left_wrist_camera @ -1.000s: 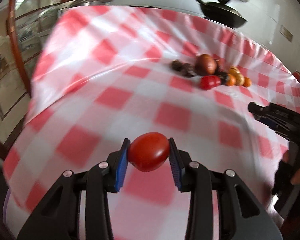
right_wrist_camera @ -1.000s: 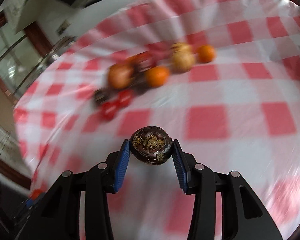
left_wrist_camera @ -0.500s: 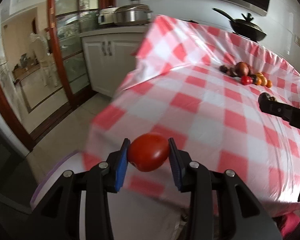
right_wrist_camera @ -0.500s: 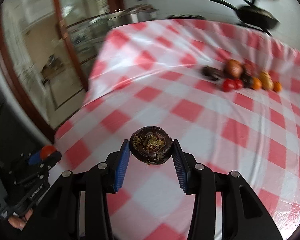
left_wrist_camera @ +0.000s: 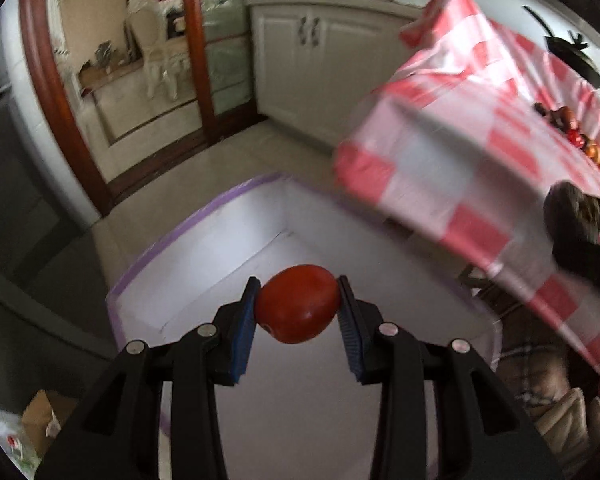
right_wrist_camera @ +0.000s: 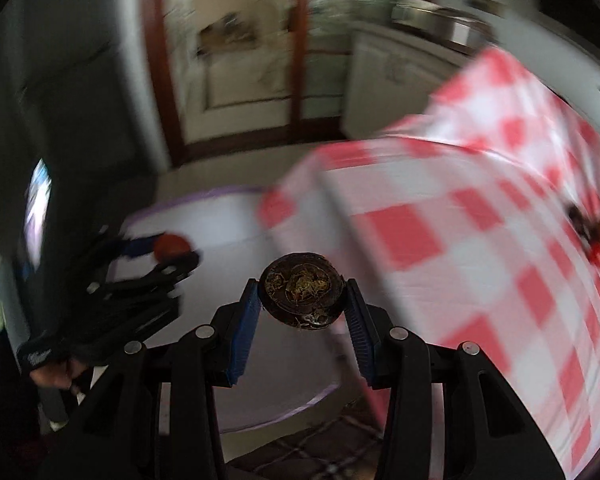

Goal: Organize fruits
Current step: 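Carry the brown fruit and red tomato in both grippers over the white box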

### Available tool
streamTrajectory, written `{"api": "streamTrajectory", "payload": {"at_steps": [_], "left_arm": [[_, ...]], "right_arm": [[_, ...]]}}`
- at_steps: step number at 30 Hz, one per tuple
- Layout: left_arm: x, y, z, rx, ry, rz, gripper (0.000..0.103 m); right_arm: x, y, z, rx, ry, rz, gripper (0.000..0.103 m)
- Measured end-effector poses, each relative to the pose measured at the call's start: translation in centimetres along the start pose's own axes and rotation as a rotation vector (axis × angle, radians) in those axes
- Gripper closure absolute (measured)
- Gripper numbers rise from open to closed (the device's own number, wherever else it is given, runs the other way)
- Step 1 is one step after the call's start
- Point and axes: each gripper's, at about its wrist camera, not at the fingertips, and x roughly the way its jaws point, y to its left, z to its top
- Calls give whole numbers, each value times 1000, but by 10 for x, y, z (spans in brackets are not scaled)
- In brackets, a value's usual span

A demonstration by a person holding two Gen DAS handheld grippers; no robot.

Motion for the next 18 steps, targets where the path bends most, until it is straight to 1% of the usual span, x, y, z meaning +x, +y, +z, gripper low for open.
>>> {"api": "streamTrajectory", "payload": {"at_steps": [3,7,11,16,18], "left_arm": [[8,15,-13,-11,30,32,65],[26,34,-28,-48,96,70,65],[41,50,-41,-74,157,103,65],[56,52,-50,-78,214,124,65],[62,52,-54,-76,235,128,64]], "right_arm": [[21,41,-5,-131,38,2,60],[42,68,-15,-226,81,3,60],[67,81,-22,-263,137,8,60],[95,93,-32,-281,201,24,60],[103,92,-34,-279,221,30,60]]}}
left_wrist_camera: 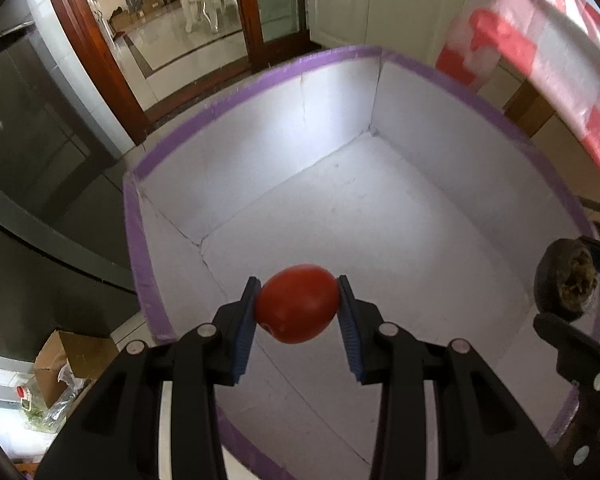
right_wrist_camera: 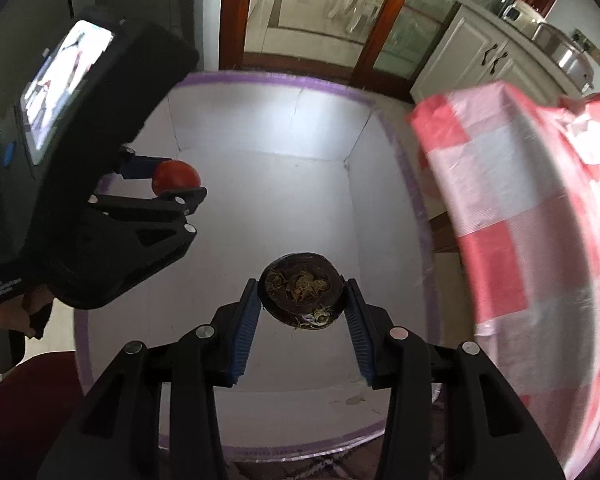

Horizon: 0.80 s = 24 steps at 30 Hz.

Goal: Organize fruits
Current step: 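Carry the brown fruit and red tomato in both grippers over the white box, then open the left gripper dropping the tomato while the right releases the brown fruit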

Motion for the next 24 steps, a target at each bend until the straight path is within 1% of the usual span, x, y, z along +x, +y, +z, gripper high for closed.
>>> {"api": "streamTrajectory", "payload": {"at_steps": [1,3,8,13,17,18,19,20,21,22,23,24], "left_arm": [[1,-1,-1,1,7,1,64],[1,-5,-1,18,4,33,64],[2,-7,1,35,1,73,64],[8,-12,5,49,-18,117,64],[11,-10,8,53,-15,132,62],[12,-10,9,55,-9,132,60],[12,-11,8,57,-10,134,52],[10,-12,7,60,-15,137,39],[7,-13,7,61,-25,141,34],[6,-12,7,64,-33,144,26],[5,-13,7,66,-39,150,23],[4,-13,7,68,-41,157,23]], "right_arm": [[5,0,0,4,11,6,60],[12,-2,2,6,25,10,60],[29,-3,4,5,54,21,60],[40,-3,3,10,77,23,60],[44,-1,-2,10,96,22,60],[46,-1,-3,10,104,21,60],[48,-1,-3,10,109,21,60],[49,0,-3,12,112,24,60],[50,-1,-2,13,114,29,59],[50,-2,-1,17,118,32,59],[50,-3,0,19,118,34,58],[48,-3,1,23,112,33,55]]}}
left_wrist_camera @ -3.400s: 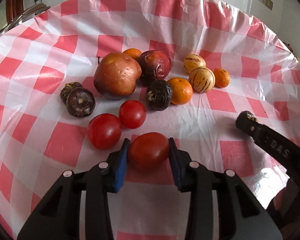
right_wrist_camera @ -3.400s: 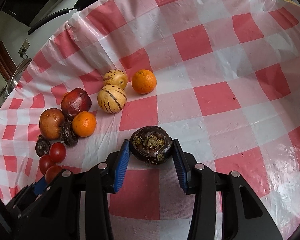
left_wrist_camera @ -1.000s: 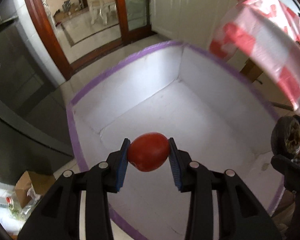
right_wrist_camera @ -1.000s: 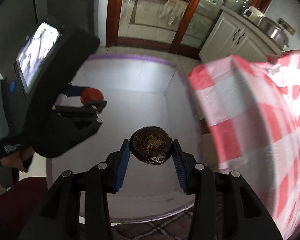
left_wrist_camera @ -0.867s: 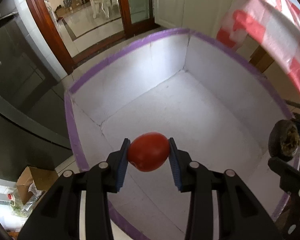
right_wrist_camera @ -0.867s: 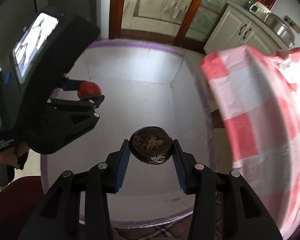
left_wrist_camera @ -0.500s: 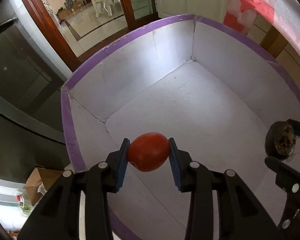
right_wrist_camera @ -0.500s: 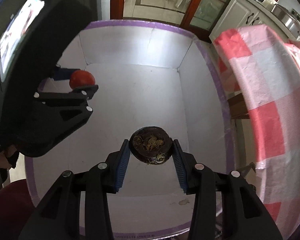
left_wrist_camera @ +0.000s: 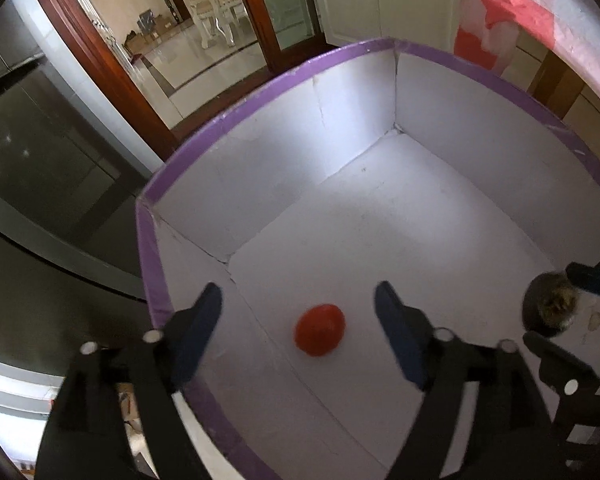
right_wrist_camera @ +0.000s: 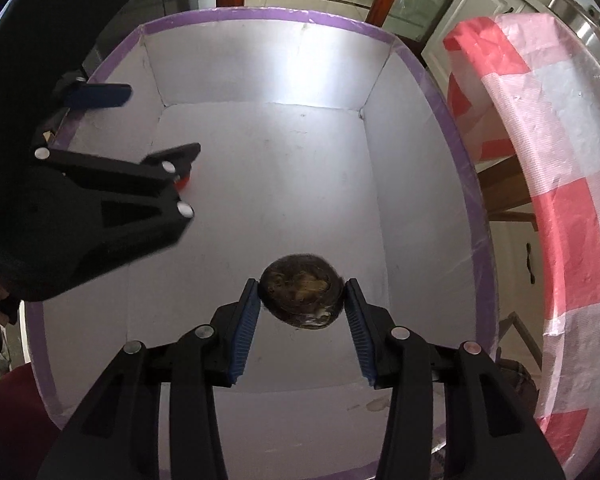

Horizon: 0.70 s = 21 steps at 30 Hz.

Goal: Organize fruits
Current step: 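Open the left gripper dropping the tomato while the right releases the brown fruit, then move both open grippers back over the fruit cluster on the tablecloth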

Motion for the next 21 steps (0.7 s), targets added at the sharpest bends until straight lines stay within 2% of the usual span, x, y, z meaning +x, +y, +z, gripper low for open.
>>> {"api": "streamTrajectory", "payload": {"at_steps": [3,6,12,14,17,18,20,21], "left_arm": [[-1,0,1,-1,-4,0,22],[-11,1,5,-1,-34,11,19],[-50,0,29,10,-144,56,15],[-70,0,44,-11,-201,60,13],[-106,-7,72,-47,-311,38,4],[-118,-12,79,-50,-338,26,3],[-145,-33,100,-45,-412,-25,2],[-159,-51,112,-27,-447,-77,2]], "right_arm": [[-6,-3,-1,11,-17,5,46],[-17,-7,-1,26,-39,5,45],[-56,-20,-5,71,-119,16,44],[-82,-32,-9,102,-184,34,40],[-130,-62,-21,172,-301,50,36],[-146,-73,-26,197,-343,52,32],[-184,-108,-43,270,-451,2,23],[-197,-124,-52,300,-488,-37,20]]}}
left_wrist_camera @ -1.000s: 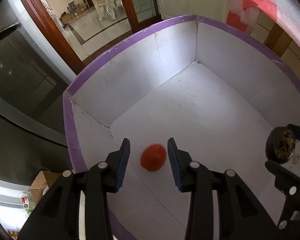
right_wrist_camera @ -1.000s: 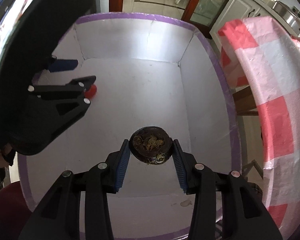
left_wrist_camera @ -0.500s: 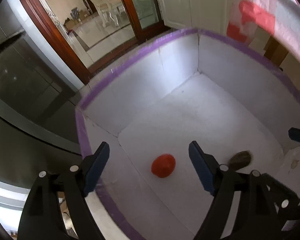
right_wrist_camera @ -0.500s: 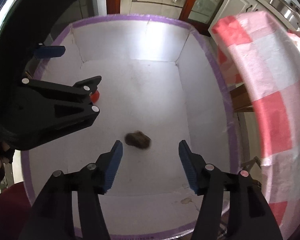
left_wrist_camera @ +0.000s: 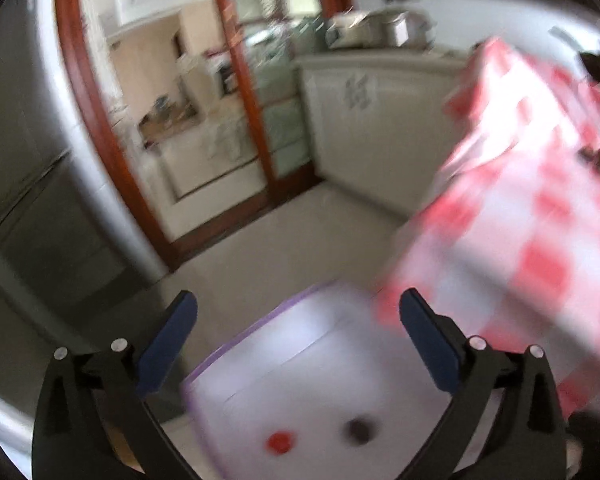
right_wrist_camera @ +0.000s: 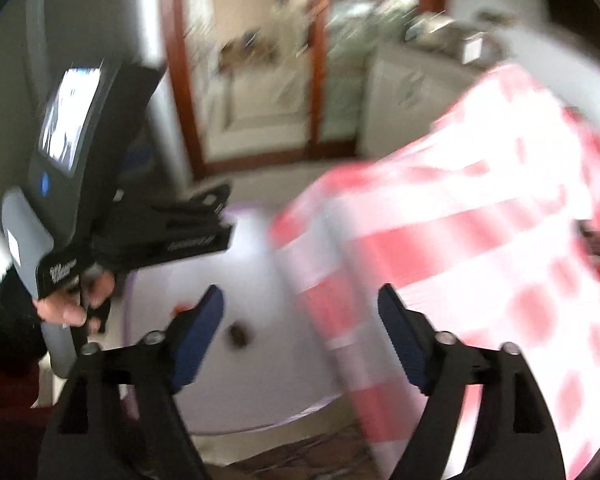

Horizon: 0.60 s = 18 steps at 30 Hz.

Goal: Organize fruits
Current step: 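Move both open grippers back over the fruit cluster on the tablecloth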

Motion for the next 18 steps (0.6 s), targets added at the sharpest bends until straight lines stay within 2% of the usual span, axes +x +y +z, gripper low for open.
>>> {"api": "streamTrajectory", "payload": {"at_steps": [2,4,5,8,11,14,15,18], "left_arm": [[-9,-41,22,31,-32,-114,2],[-9,-84,40,65,-34,-227,2],[-8,-114,49,84,-30,-301,2],[6,-196,65,121,-3,-449,2],[34,-275,77,138,70,-534,2],[44,-346,78,149,129,-604,2],[50,-370,83,159,141,-624,2],[59,-406,96,158,127,-666,2]], "right_arm": [[-27,-47,1,74,-70,-95,16],[-46,-102,-8,194,-102,-170,16],[-51,-127,-15,253,-102,-209,16],[-64,-209,-43,447,-79,-336,16],[-76,-288,-78,593,-56,-455,16],[-77,-356,-108,728,-33,-549,16],[-76,-367,-119,760,-25,-572,16],[-69,-429,-142,873,9,-617,16]]}}
